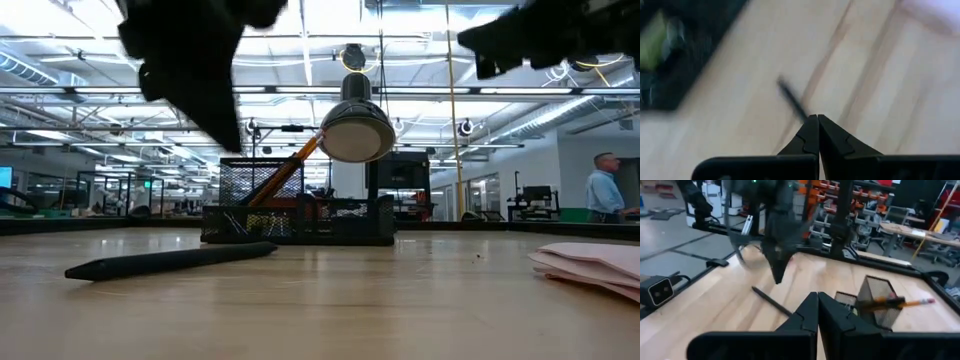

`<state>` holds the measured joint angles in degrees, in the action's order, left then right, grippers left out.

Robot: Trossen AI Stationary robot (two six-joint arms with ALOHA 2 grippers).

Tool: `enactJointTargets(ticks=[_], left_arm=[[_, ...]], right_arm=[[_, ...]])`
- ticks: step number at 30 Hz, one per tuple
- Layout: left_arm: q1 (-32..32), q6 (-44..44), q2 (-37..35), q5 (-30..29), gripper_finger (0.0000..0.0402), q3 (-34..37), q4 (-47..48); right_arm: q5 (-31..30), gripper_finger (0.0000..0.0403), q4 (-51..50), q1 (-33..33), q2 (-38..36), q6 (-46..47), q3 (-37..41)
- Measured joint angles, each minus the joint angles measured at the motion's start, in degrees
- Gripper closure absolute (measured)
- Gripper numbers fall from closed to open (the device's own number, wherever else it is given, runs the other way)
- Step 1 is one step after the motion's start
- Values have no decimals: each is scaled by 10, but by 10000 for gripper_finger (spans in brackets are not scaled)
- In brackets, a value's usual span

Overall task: Pick and place office supplies into organizer
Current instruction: Put the pen into the desk organizer

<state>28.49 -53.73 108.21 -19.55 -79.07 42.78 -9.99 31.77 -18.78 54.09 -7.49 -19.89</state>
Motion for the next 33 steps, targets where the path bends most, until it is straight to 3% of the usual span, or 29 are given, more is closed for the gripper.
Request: enactJointTargets(ticks=[6, 10, 18, 23, 33], left_arm=[[-38, -112, 103, 109, 401, -104, 209], [-52, -112, 115, 133, 401, -109, 208], [-55, -93, 113, 94, 399, -152, 182], [-49, 1, 113, 63, 379, -150, 101], [-44, -30, 116, 49, 276, -148, 110]], right_arm=[[137, 403, 0, 76, -49, 8, 45], [212, 403, -6, 106, -56, 6, 49], [251, 403, -4, 143, -61, -1, 50], [249, 403, -1, 151, -61, 3, 50], [248, 403, 31, 152, -61, -3, 50]])
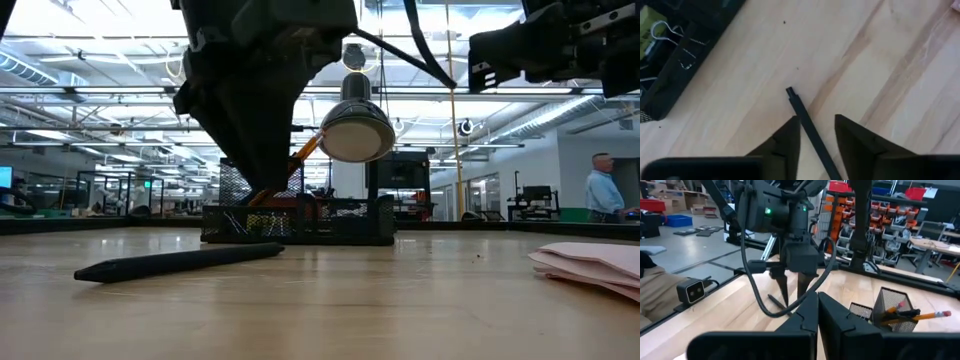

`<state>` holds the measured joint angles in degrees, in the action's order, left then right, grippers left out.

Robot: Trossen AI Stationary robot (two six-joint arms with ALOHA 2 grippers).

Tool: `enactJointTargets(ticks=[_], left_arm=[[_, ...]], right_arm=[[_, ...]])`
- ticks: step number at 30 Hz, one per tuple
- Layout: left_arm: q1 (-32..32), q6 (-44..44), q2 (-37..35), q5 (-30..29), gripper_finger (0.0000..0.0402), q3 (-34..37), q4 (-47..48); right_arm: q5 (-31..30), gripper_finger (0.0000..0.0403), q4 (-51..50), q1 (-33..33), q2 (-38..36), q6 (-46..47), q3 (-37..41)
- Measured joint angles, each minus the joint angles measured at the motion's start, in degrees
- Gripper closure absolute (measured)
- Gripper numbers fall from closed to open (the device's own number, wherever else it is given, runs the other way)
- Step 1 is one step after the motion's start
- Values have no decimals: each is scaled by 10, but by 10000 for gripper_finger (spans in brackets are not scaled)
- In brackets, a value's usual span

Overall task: Pick and place office supplies into organizer
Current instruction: Put the pen into the desk organizer

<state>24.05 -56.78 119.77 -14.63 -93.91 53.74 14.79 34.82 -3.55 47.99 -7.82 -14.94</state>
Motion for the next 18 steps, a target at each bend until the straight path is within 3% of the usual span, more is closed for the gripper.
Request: enactJointTargets(ticks=[8, 18], left_arm=[[-7, 8, 2, 5, 203, 11, -6], [-13, 6, 2, 16, 187, 68, -60]], right_arm=[[0, 403, 3, 0, 0, -4, 0], [0, 403, 1, 0, 0, -4, 0]])
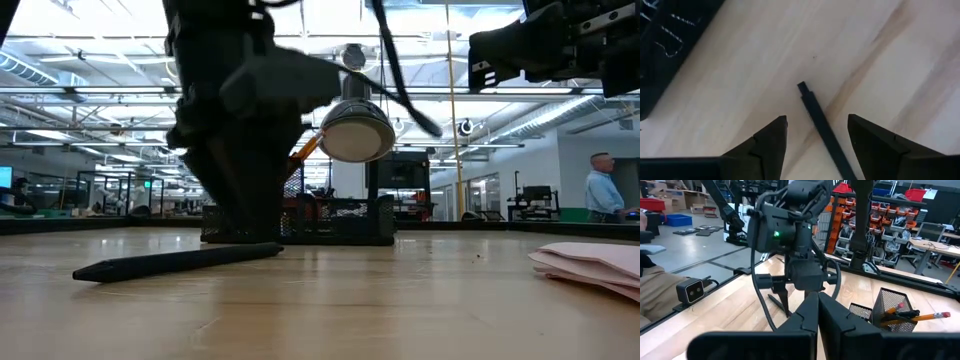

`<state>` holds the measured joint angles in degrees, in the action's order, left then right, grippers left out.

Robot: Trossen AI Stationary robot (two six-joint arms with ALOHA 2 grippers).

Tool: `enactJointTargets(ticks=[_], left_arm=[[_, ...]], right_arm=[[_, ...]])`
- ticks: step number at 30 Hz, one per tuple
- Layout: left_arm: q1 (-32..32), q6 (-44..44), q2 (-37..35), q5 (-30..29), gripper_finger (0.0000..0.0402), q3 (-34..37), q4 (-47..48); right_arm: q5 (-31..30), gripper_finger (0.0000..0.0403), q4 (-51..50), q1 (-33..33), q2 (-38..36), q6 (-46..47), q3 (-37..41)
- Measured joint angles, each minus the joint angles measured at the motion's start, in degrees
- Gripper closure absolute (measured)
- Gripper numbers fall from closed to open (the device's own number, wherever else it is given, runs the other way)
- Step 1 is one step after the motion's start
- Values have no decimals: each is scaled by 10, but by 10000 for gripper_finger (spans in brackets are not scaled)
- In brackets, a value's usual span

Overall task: Pick and place office supplies into organizer
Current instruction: Put the pen into the desk organizer

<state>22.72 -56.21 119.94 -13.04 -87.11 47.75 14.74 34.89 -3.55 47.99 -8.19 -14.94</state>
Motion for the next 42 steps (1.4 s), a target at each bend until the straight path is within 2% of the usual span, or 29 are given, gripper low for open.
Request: enactJointTargets(ticks=[8, 15, 18, 27, 29, 36, 42], left_arm=[[-3, 2, -5, 4, 187, 65, -89], [3, 12, -6, 4, 194, 108, -122], [10, 30, -6, 3, 223, 111, -137], [14, 76, -4, 14, 368, 113, -167], [14, 92, -4, 14, 387, 113, -172], [16, 154, -2, 10, 364, 96, -191], [18, 250, -22, -47, 381, 56, -191]], right_arm=[[0, 403, 0, 0, 0, 0, 0], [0, 403, 0, 0, 0, 9, 0], [0, 403, -4, 0, 0, 13, -1], [0, 403, -5, 0, 0, 13, -1], [1, 403, -6, 0, 0, 13, -1], [1, 403, -6, 0, 0, 13, -1], [1, 403, -7, 0, 0, 13, -1]])
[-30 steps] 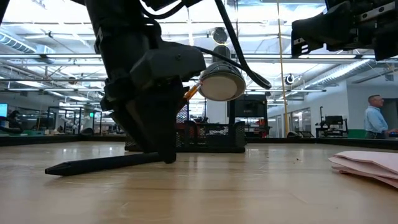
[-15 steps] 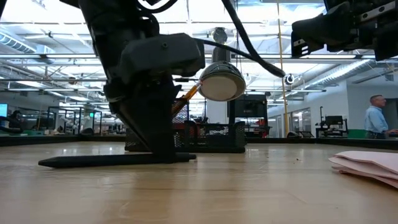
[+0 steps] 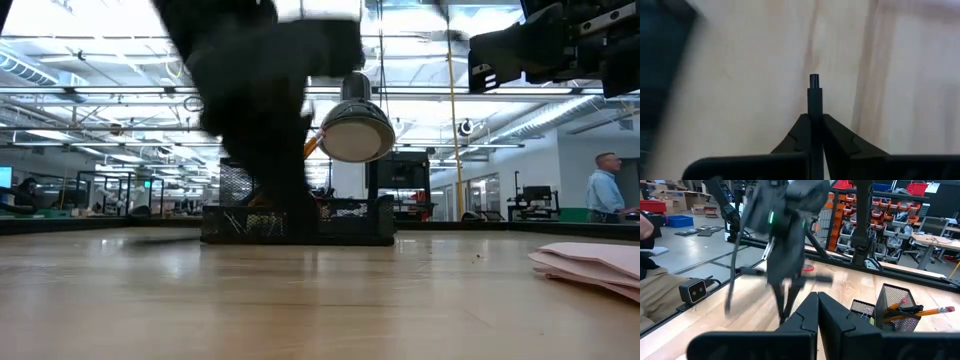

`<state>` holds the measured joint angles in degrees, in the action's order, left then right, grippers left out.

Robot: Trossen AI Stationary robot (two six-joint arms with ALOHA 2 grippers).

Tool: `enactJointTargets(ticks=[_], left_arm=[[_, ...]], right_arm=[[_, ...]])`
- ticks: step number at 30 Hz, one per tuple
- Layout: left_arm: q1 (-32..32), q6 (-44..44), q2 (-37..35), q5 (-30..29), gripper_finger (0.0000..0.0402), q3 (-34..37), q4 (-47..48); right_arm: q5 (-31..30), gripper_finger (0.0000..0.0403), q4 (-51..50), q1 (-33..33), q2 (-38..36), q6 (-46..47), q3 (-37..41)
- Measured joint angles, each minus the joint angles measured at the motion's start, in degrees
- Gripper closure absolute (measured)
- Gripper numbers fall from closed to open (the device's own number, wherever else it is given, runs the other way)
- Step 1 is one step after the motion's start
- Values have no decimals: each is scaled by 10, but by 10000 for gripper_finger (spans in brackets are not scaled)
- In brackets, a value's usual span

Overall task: Pick and place office supplies into organizer
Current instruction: Put the pen into the desk organizer

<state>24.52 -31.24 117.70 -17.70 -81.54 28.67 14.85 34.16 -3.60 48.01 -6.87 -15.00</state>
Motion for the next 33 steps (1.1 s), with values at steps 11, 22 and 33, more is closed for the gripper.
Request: enactJointTargets(ticks=[11, 22, 33], left_arm=[[8, 184, -229, -247, 368, 28, -13], [-122, 370, -465, -173, 382, 299, -337], [-249, 401, -435, 125, 382, 565, -792]], right_arm=[[0, 403, -2, 0, 0, 0, 0], [-12, 403, 0, 0, 0, -1, 0], [-92, 403, 12, 0, 0, -4, 0]])
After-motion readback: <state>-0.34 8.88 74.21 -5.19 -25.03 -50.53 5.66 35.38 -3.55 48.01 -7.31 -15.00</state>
